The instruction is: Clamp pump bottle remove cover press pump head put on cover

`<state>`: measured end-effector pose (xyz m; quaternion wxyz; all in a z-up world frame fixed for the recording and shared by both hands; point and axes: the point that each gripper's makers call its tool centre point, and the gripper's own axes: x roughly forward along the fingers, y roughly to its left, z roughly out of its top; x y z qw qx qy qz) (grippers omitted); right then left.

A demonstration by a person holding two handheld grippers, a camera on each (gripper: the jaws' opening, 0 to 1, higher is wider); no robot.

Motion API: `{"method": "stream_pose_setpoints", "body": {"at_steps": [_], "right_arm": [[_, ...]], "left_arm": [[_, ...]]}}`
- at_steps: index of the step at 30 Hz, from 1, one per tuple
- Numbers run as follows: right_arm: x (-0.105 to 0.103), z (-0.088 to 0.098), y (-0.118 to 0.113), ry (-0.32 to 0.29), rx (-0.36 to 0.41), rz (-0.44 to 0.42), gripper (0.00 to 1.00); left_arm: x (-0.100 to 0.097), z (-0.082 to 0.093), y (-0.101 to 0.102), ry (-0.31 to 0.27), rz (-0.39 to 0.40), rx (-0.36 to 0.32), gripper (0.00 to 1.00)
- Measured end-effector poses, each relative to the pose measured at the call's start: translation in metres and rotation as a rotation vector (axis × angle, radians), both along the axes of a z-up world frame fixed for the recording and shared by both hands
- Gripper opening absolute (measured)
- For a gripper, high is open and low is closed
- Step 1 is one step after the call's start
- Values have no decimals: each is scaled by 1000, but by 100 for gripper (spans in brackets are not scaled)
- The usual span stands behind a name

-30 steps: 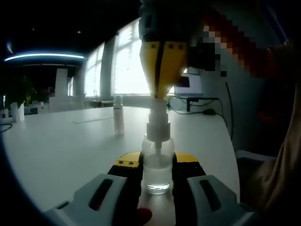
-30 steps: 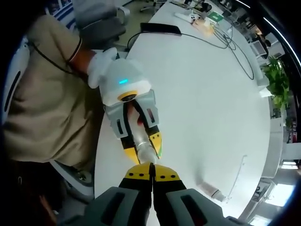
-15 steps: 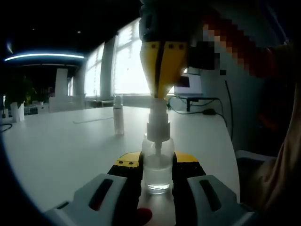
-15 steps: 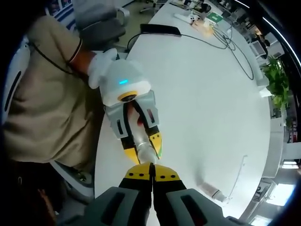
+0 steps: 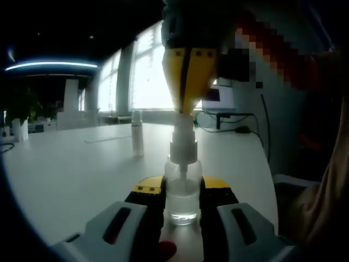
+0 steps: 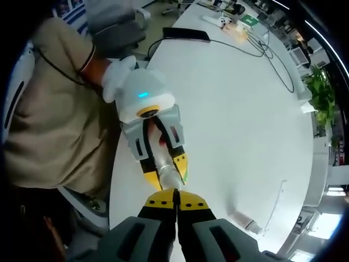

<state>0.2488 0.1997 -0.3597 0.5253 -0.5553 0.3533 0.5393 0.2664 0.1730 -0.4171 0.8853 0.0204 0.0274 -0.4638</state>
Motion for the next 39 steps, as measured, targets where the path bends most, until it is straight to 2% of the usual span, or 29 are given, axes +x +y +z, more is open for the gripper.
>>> {"method": "stream_pose_setpoints", "body": {"at_steps": [18,31,39], "right_arm": [[0,0,0,2,-9,1,0],[0,-5,0,-9,-50,5,0],[0,-7,-1,3,-32,-5,0]], "left_arm": [[1,0,0,0,0,1,15],[1,0,0,-2,1,4,15],[0,0,0,-2,1,4,15]]}}
